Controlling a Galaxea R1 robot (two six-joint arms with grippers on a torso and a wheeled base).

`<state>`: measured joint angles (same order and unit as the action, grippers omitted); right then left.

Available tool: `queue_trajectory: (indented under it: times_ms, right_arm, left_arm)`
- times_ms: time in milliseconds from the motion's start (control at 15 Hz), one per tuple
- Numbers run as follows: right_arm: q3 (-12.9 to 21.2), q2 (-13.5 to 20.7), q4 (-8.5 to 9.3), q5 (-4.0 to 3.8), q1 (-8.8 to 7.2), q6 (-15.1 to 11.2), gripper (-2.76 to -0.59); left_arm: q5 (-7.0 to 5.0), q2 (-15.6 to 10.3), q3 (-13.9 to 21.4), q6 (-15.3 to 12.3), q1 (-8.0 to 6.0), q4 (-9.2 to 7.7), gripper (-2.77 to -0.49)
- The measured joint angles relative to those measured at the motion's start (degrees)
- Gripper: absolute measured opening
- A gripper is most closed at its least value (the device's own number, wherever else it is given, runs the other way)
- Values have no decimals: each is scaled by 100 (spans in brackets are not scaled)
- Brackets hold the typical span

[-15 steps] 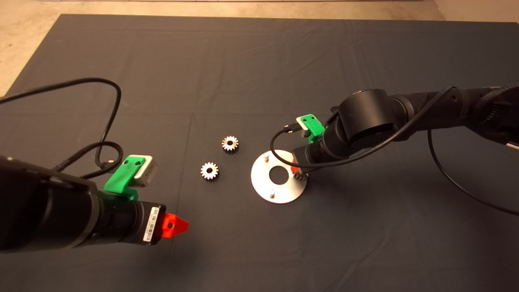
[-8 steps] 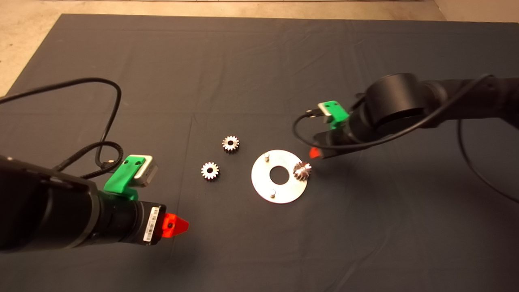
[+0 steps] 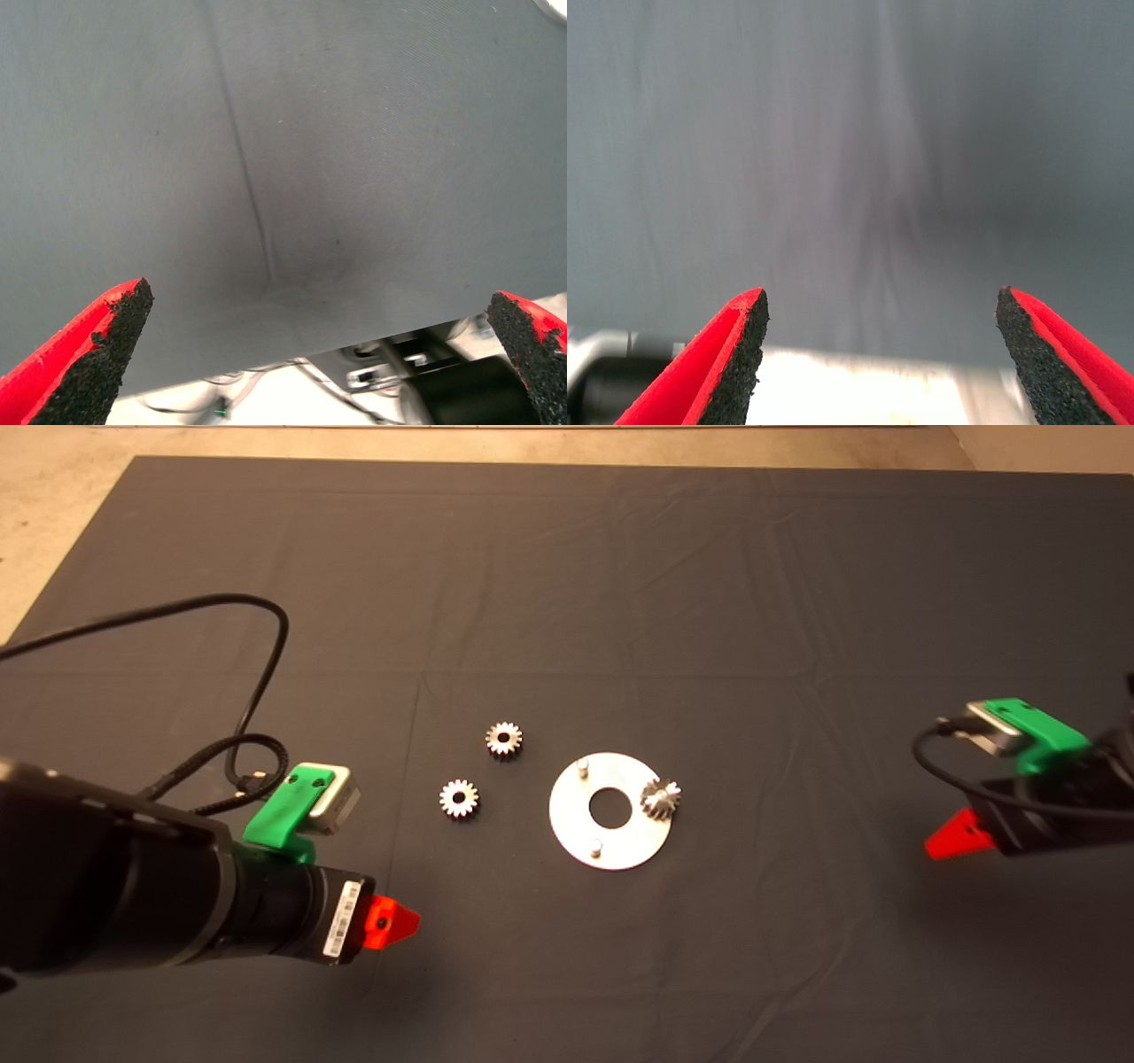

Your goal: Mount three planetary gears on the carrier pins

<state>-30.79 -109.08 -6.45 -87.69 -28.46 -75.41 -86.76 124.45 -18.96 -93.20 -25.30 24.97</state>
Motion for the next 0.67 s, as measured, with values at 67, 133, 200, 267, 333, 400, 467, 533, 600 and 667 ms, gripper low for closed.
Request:
queue_trajectory:
  times_ms: [67, 133, 200, 267, 333, 400, 467, 533, 600, 667]
  right_arm:
    - [120, 144, 55, -13, -26, -1, -147]
    - [217, 259, 61, -15, -34, -6, -147]
    - [314, 376, 67, -13, -34, -24, -147]
    - [416, 510, 93, -13, -56, -54, -147]
    - [500, 617, 120, -13, -95, -79, -147]
    - [558, 693, 139, 2, -116, -91, -147]
    - [591, 750, 160, -1, -123, -94, -147]
    - [618, 810, 176, -7, -127, -96, -147]
    - [643, 838, 185, -7, -130, -96, -147]
    - [662, 850, 201, -4, -130, -99, -147]
  left_arm:
    - [-30, 111, 0, 119, 0, -2, -51]
    - [-28, 189, 0, 202, 0, -4, -51]
    - [-28, 208, 0, 301, 0, -5, -51]
    - [-50, 206, 0, 436, 0, -5, -51]
    - [-58, 206, -2, 620, 0, -11, -51]
    - [-63, 215, -2, 804, 0, -11, -51]
    - [-69, 260, -17, 943, 0, -17, -51]
    - [-67, 373, -88, 1090, -2, -20, -51]
    - [-64, 509, -215, 1316, 0, -20, -51]
    - [-61, 593, -381, 1634, 0, -20, -51]
